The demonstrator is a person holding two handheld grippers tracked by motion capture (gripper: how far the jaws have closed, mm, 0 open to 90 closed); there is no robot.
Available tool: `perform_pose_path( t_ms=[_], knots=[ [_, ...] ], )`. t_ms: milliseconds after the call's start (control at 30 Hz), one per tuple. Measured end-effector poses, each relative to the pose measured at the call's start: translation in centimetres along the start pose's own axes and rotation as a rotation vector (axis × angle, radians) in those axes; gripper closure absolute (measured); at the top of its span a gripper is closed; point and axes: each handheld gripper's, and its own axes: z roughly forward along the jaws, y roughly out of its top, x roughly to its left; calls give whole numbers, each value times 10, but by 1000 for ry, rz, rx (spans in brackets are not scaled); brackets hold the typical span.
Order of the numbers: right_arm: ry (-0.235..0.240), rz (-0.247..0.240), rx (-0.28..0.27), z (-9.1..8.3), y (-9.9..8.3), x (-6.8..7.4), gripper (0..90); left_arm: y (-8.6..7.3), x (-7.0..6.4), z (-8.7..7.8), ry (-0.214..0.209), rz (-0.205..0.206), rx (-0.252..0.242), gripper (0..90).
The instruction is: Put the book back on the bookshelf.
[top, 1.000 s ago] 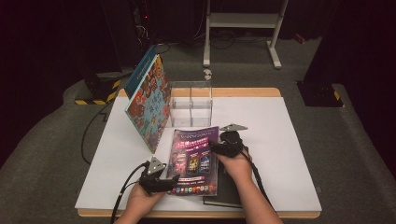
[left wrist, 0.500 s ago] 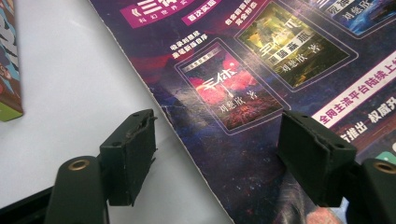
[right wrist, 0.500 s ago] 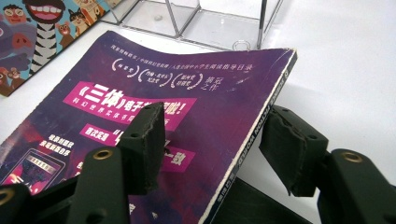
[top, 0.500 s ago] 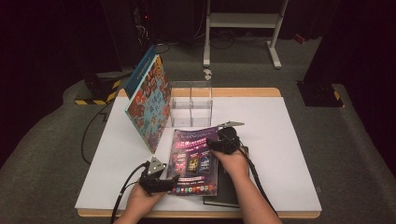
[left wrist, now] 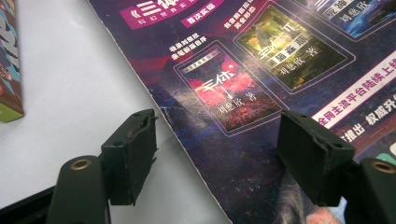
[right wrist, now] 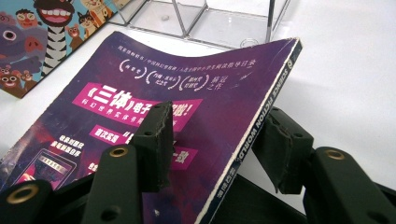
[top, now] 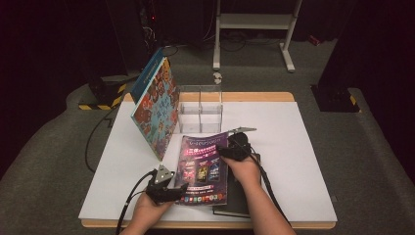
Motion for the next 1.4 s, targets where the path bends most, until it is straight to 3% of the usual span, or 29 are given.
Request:
perform_pose_path(
  t_ms=[300,467,700,1400],
  knots=[
    [-3,10,5,3,4,-1,508,0,-1,0,2,-1,0,287],
    [-8,-16,-13,-3,5,2,622,0,0,0,1,-4,1,288],
    [-18,-35,-36,-10,4,8,663,0,0,0,7,-3,-1,288],
    [13,-75,-170,-58,-4,33,698,1,2,0,-10,-18,9,284]
  ],
)
